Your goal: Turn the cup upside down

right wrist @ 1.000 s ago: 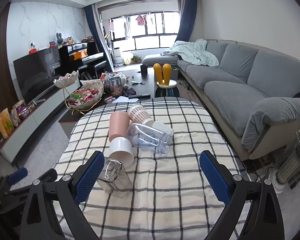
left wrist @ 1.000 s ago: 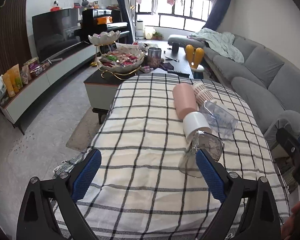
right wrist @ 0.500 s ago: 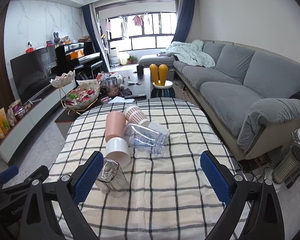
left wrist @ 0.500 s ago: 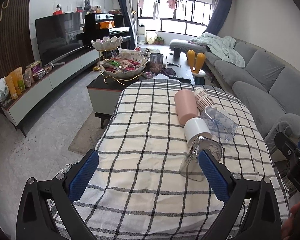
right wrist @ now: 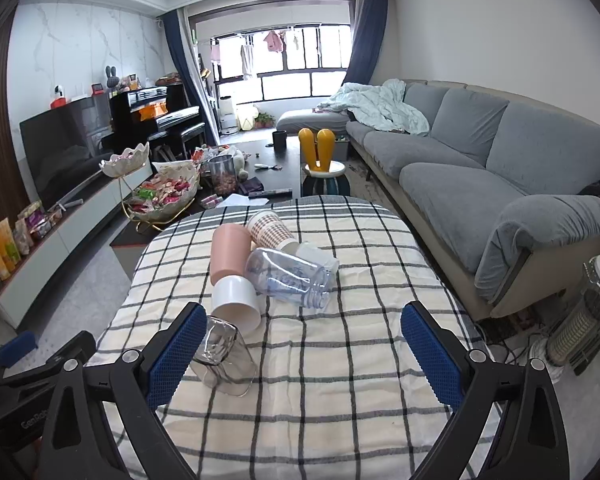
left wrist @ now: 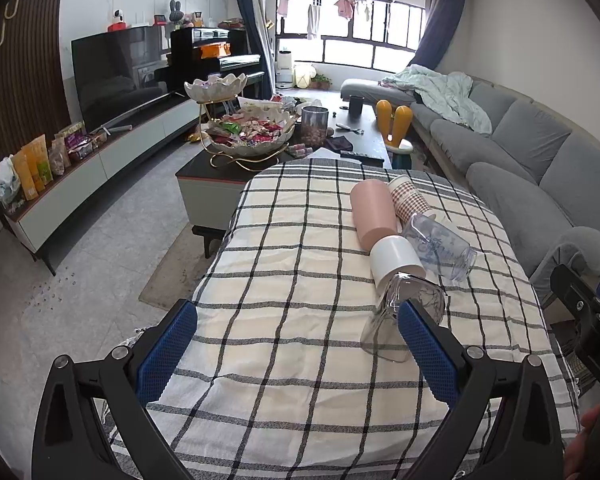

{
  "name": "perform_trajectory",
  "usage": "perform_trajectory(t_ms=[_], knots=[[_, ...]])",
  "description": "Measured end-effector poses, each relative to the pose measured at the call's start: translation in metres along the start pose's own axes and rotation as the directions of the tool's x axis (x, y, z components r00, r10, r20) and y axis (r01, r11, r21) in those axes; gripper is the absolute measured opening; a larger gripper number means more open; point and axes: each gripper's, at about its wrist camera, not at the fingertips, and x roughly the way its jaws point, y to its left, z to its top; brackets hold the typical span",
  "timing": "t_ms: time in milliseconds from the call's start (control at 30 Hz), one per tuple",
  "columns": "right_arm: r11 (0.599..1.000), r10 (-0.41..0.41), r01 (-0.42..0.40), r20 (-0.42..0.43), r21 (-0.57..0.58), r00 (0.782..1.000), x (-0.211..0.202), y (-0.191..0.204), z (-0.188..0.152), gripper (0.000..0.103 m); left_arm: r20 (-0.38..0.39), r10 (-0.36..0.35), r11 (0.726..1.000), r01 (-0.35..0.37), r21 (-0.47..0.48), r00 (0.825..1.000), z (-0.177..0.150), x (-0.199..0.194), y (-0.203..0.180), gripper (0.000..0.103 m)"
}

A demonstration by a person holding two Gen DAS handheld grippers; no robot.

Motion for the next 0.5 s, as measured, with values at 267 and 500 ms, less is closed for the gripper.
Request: perform_trajectory(t_ms=[267, 500], knots=[[1.000, 0.001, -0.001, 0.000, 0.000, 1.000, 0.0002, -0.0003, -0.0002, 0.098, 0.006, 0.003, 1.000, -0.003, 0.001, 1.000, 0.0012, -0.0003, 0.0004, 0.102], [1.000, 0.001, -0.001, 0.000, 0.001, 1.000, 0.0002, -0.0003, -0.0003, 0.098, 0.007, 0.003, 1.000, -0.003, -0.001, 1.000, 0.0015, -0.0008, 0.0010, 0.102]])
